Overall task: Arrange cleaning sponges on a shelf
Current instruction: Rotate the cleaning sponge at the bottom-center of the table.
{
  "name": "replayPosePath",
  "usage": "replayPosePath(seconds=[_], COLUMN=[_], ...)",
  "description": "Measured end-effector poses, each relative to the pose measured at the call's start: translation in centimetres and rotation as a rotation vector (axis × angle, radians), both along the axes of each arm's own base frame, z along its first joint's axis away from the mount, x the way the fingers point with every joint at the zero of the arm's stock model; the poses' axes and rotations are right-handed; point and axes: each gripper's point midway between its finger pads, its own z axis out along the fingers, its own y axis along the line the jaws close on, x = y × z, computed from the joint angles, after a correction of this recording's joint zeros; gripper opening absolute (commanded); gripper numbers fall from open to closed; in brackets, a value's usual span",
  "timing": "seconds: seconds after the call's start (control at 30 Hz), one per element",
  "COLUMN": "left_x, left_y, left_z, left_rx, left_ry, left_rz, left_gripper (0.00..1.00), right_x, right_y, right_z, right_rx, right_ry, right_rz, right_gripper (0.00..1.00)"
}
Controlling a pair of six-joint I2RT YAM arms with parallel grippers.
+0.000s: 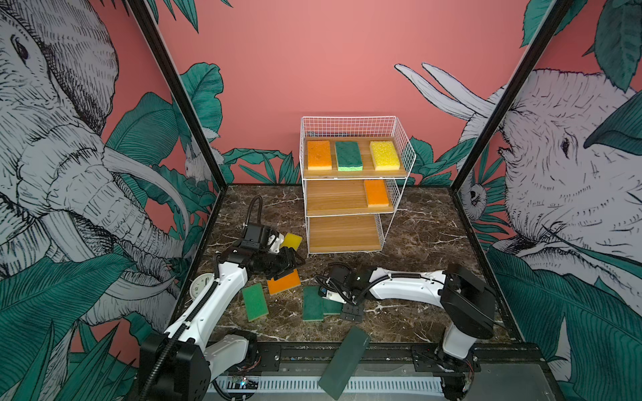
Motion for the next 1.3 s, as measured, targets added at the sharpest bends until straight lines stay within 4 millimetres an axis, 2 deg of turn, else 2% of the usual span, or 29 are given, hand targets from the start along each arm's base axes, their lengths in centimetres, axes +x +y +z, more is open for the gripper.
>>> replayPosePath(seconds=[0.27, 0.53, 0.77, 0.83, 1.13, 1.3], left_x=[0.3, 0.7, 0.7, 0.8, 0.9, 1.1], left_y=[0.4, 1.0, 1.1, 1.1, 1.3, 1.2], left_z=[0.7, 1.7, 1.7, 1.7, 1.8, 2.2], left_rx=[-0.005, -0.01, -0.006, -0.004, 0.0, -0.003], left_ry=[-0.022, -0.053, -0.053, -0.053, -0.056, -0.068], left_rz=[0.017, 0.042, 0.048, 0.05, 0.061, 0.063], left_gripper=[0.61, 0.6, 0.6, 0.6, 0.6, 0.6], right_x=[0.6, 2.0, 2.1, 2.1, 3.0, 3.2], right_y=[-0.4, -1.7, -1.8, -2.0, -4.7, -3.9], right_z=[-0.1, -0.1, -0.1, 0.0, 0.4, 1.6], right_rx=[0.007, -0.001, 0.016, 0.024, 0.094, 0.189], right_ry=[0.01, 0.01, 0.018, 0.023, 0.053, 0.077], right_rz=[-0.027, -0.144, -0.258, -0.328, -0.751, -0.894], right_gripper=[0.84, 0.67, 0.65, 0.69, 0.74, 0.76])
